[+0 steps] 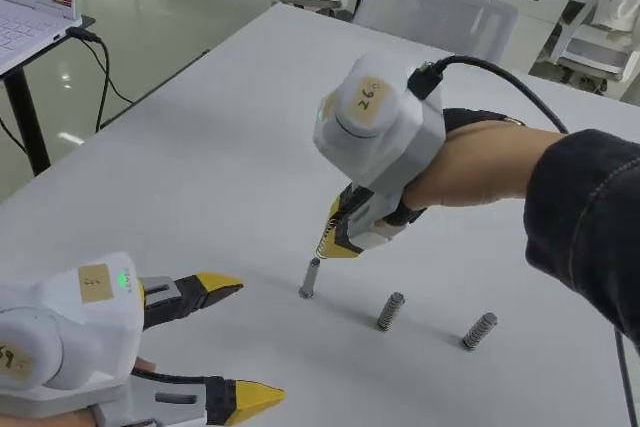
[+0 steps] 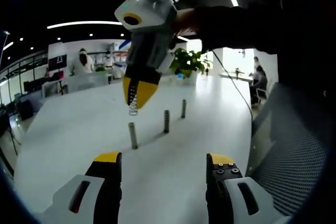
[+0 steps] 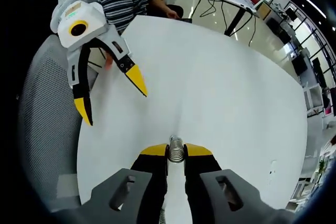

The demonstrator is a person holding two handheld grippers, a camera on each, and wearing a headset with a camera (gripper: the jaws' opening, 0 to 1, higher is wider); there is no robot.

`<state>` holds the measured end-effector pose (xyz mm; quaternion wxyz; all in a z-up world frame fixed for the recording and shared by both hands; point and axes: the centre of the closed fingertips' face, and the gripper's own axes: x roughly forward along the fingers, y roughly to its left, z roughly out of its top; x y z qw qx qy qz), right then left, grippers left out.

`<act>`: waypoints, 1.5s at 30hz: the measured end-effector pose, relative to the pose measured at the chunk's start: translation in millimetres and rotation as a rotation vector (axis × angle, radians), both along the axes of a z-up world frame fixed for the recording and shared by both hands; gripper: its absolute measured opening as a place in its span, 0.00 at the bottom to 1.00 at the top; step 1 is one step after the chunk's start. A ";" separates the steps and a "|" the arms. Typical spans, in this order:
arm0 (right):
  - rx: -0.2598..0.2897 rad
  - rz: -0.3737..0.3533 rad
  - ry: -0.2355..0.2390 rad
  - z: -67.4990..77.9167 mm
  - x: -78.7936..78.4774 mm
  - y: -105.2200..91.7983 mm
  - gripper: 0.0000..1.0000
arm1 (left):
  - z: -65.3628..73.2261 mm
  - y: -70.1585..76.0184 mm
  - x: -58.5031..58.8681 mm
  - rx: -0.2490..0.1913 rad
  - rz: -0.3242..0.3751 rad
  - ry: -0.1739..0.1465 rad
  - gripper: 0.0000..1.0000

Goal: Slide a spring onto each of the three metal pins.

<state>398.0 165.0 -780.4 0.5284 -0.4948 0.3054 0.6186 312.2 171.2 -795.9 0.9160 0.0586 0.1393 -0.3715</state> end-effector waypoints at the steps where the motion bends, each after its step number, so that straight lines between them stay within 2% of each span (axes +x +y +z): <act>1: -0.005 0.001 -0.001 -2.3 1.3 0.5 0.09 | -0.2 0.5 -0.1 -0.001 0.001 0.000 0.60; 21: -0.040 -0.007 0.026 -22.2 7.9 1.1 0.09 | -3.0 2.7 -1.0 -0.005 0.004 0.021 0.58; 38: -0.083 -0.021 0.056 -57.1 0.5 0.5 0.09 | -6.1 2.5 -1.5 -0.003 0.013 0.030 0.57; 45: -0.092 -0.029 0.059 -65.3 -2.9 -0.1 0.09 | -6.4 2.2 -1.4 -0.004 0.016 0.031 0.57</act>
